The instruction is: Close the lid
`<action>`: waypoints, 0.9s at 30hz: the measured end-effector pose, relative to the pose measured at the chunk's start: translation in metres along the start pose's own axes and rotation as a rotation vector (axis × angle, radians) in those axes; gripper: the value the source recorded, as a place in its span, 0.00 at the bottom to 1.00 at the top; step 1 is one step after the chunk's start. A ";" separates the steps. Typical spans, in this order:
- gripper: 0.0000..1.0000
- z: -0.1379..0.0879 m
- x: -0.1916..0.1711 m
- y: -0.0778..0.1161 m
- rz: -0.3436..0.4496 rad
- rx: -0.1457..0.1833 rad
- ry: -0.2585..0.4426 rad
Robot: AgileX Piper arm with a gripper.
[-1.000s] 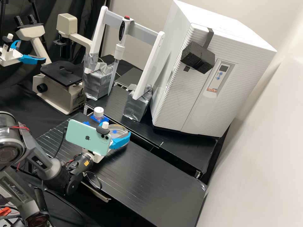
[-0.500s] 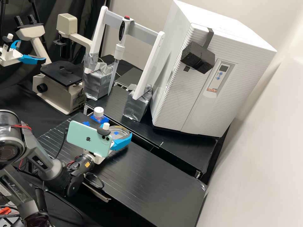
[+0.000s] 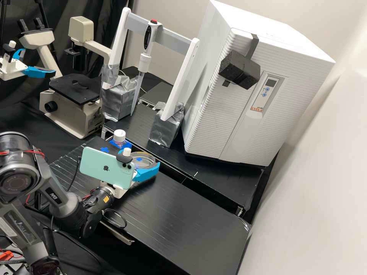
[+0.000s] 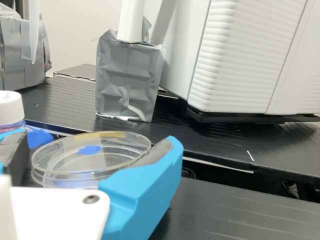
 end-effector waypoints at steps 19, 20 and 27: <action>1.00 -0.001 -0.009 0.014 0.079 -0.005 -0.023; 1.00 -0.001 -0.009 0.014 0.079 -0.006 -0.022; 1.00 0.003 -0.009 0.011 0.045 -0.003 -0.034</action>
